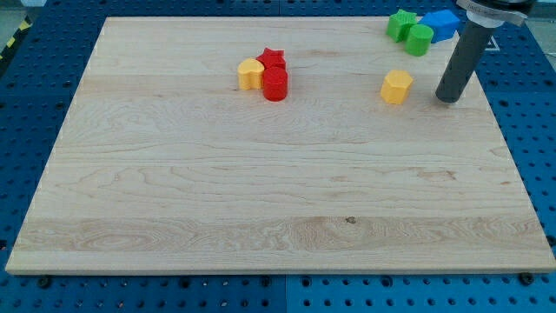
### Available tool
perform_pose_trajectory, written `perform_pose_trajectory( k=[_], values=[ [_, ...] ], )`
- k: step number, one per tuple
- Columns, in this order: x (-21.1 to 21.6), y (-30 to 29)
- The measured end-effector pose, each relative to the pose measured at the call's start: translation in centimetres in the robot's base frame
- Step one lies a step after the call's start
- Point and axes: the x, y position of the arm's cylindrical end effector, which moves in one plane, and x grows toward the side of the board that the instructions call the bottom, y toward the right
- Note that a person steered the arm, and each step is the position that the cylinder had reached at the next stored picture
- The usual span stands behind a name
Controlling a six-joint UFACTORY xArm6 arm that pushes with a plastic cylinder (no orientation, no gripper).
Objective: Push the hexagon into the red circle
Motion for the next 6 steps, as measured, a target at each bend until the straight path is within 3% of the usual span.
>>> perform_pose_trajectory(
  k=[6],
  values=[
    [-2.8,-18.6]
  ],
)
